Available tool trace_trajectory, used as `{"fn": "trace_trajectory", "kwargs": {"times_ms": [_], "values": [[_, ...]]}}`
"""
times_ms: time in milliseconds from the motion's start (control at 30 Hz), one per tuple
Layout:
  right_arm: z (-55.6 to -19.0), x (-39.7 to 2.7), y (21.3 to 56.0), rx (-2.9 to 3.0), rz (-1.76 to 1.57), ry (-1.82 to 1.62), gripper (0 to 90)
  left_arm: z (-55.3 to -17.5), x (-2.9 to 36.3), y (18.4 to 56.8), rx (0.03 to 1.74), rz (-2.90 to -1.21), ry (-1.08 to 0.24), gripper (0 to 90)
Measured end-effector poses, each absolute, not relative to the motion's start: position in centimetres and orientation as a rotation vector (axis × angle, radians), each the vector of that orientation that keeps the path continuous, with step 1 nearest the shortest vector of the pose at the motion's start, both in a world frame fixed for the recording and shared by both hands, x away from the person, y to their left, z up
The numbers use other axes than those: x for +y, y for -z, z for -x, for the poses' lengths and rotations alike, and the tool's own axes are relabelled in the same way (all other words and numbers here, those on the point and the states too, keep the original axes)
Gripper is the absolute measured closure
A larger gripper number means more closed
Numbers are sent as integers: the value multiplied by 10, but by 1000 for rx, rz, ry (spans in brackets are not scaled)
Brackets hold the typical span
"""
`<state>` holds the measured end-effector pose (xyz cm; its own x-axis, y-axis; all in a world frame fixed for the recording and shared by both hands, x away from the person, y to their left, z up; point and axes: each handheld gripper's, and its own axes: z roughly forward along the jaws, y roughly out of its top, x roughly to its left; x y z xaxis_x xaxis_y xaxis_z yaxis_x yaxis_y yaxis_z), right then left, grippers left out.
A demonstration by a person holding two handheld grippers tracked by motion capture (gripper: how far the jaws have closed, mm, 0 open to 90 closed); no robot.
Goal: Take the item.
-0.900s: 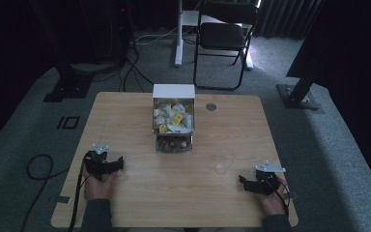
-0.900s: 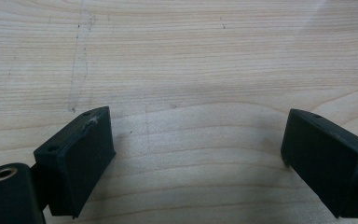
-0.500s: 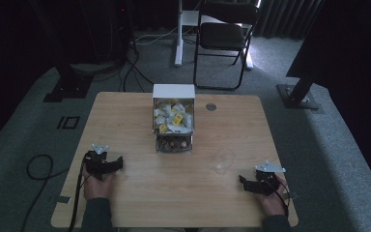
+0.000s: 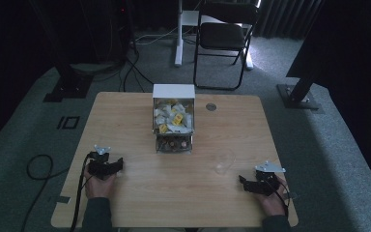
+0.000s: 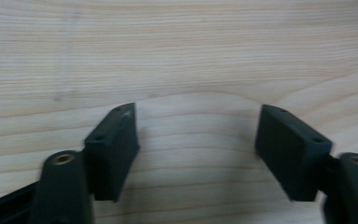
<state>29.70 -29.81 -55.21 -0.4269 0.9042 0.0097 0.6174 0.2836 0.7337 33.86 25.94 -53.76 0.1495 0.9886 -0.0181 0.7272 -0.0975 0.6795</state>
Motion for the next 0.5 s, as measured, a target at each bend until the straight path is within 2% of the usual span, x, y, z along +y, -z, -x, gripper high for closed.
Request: {"fn": "trace_trajectory", "kwargs": {"times_ms": [500], "values": [[-299,-298,552,2157,-1360,-947,175,-323,250,513,1506,-1806,-618,337]]}}
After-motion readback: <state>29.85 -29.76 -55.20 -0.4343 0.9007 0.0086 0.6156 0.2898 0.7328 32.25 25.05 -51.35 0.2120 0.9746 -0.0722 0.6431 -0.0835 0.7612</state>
